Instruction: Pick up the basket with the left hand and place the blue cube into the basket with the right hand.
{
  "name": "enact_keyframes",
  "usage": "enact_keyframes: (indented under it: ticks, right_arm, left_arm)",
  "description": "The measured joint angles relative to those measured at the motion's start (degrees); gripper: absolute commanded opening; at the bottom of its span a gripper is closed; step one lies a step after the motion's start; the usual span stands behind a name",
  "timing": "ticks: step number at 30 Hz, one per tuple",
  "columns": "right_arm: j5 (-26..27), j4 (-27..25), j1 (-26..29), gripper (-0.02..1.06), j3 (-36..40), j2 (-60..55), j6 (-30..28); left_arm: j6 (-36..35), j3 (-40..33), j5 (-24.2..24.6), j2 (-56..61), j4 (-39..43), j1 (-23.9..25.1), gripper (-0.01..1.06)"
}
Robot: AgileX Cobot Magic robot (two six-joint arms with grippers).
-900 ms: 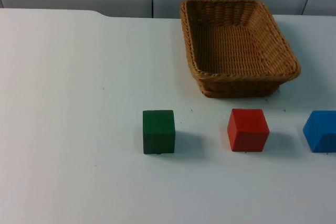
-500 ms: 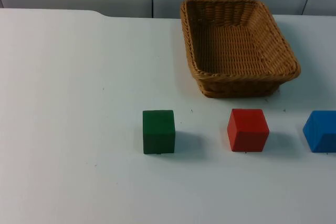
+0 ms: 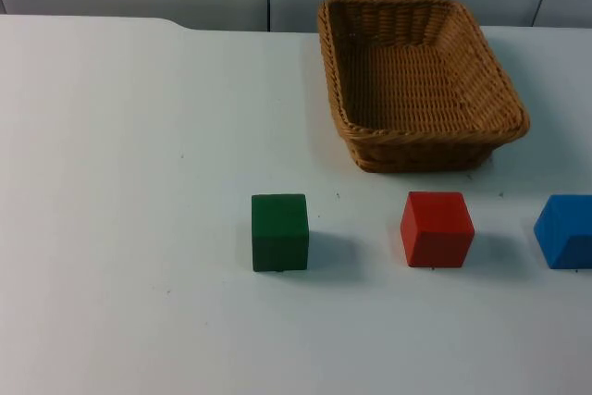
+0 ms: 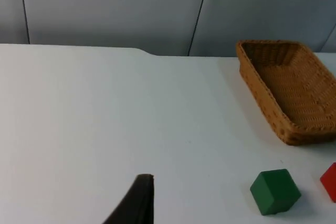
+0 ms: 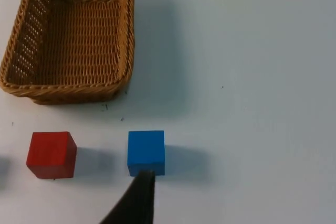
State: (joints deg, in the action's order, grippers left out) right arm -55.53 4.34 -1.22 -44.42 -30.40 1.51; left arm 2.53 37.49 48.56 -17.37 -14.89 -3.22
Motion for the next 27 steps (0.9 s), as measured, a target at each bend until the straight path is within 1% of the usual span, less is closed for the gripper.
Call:
enact_keyframes:
  ticks: [1, 4, 6, 10, 11, 13, 15, 16, 20, 21, 23, 25, 26, 27]
  right_arm:
    - [0.0, 0.0, 0.0, 1.01, 0.0, 0.0, 0.0]
    - [0.77, 0.0, 0.08, 1.01, -3.9, -8.97, 0.0]
    - [0.89, 0.0, 0.08, 1.01, -4.88, -11.18, 0.0]
    - [1.5, -0.12, 0.08, 1.01, -8.16, -21.03, -0.23]
    - [1.5, -0.12, 0.08, 1.01, -8.16, -21.03, -0.23]
    - [1.89, -1.01, 0.14, 1.01, -9.34, -25.65, -1.51]
    - [3.49, -3.16, 0.23, 1.01, -10.51, -30.43, -3.09]
    - [3.49, -3.16, 0.23, 1.01, -10.51, -30.43, -3.09]
    - [6.2, -6.2, 0.23, 1.01, -10.68, -36.75, -5.64]
    - [6.2, -6.2, 0.23, 1.01, -10.68, -36.75, -5.64]
    - [6.58, -6.97, 0.23, 1.01, -10.68, -39.4, -6.67]
    - [6.91, -7.33, 0.23, 1.01, -10.68, -41.94, -7.37]
    - [6.91, -7.33, 0.23, 1.01, -10.68, -41.94, -7.37]
    - [7.17, -7.47, 0.23, 1.01, -10.68, -42.88, -7.78]
  left_arm:
    - [0.0, 0.0, 0.0, 0.0, 0.0, 0.0, 1.05]
    - [0.0, 2.23, -1.41, -6.58, -2.03, 0.0, 1.05]
    - [0.0, 2.91, -1.72, -8.7, -2.37, 0.0, 1.05]
    - [1.62, 5.28, -2.92, -16.78, -3.63, 0.0, 1.05]
    - [1.62, 5.28, -2.92, -16.78, -3.63, 0.0, 1.05]
    - [3.54, 6.25, -3.63, -21.22, -5.28, 0.0, 1.05]
    - [6.64, 7.58, -5.14, -26.24, -8.5, 0.0, 1.05]
    - [6.64, 7.58, -5.14, -26.24, -8.5, 0.0, 1.05]
    - [12.33, 8.28, -9.14, -34.23, -14.59, 0.0, 1.05]
    - [12.33, 8.28, -9.14, -34.23, -14.59, 0.0, 1.05]
    - [14.97, 8.62, -10.94, -38.38, -17.26, 0.0, 1.05]
    - [17.82, 9.31, -11.6, -42.26, -20.03, 0.0, 1.05]
    - [17.82, 9.31, -11.6, -42.26, -20.03, 0.0, 1.05]
    - [19.78, 9.79, -11.86, -44.35, -21.78, 0.0, 1.05]
